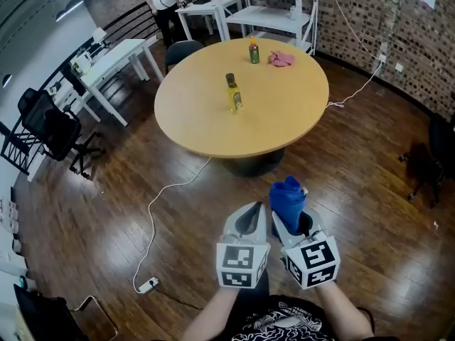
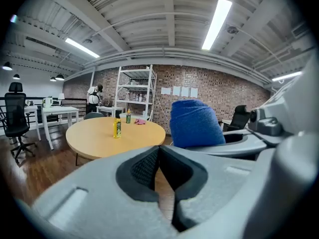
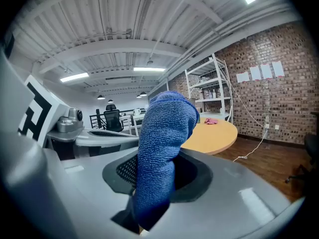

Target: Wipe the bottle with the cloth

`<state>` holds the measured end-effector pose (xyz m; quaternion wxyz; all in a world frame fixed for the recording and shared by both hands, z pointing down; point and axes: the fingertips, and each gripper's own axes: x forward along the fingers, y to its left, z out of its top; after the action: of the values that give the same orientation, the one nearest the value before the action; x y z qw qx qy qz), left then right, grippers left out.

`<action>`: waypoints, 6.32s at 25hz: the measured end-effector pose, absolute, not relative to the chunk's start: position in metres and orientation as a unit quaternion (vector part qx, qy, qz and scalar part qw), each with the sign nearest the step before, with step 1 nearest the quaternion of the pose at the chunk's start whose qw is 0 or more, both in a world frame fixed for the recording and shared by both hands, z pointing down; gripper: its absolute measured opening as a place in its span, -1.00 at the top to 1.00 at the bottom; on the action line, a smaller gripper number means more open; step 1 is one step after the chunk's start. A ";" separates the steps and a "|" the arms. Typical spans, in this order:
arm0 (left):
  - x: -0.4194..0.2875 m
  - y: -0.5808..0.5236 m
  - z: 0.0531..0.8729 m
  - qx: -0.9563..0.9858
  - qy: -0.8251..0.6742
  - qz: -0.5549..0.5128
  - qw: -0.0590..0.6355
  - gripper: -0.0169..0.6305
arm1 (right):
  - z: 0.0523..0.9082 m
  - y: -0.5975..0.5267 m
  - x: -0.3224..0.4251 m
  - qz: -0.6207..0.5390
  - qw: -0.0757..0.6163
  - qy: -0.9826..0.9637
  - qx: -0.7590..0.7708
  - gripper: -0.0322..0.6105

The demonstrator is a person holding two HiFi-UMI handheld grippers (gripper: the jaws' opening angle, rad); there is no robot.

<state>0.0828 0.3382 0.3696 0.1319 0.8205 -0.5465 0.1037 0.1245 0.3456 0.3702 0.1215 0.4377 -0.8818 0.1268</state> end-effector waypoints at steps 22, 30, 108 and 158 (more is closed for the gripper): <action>-0.004 0.130 0.374 0.852 -0.495 0.111 0.130 0.93 | 0.367 0.154 0.037 0.131 0.131 -0.866 0.465 0.49; -0.011 0.044 0.385 0.841 -0.515 0.116 0.119 0.93 | 0.380 0.073 0.039 0.134 0.127 -0.874 0.449 0.49; -0.032 -0.183 0.420 0.920 -0.355 0.158 0.052 0.54 | 0.555 -0.191 -0.003 0.486 0.200 -0.812 0.252 0.50; -0.032 -0.183 0.422 0.917 -0.364 0.150 0.065 0.54 | 0.411 -0.188 0.004 0.401 0.193 -0.883 0.147 0.50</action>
<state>-0.0323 -0.1827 0.4217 0.0650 0.9169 -0.3641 0.1499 0.0039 -0.1882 0.4113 0.1929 0.1475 -0.8832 0.4012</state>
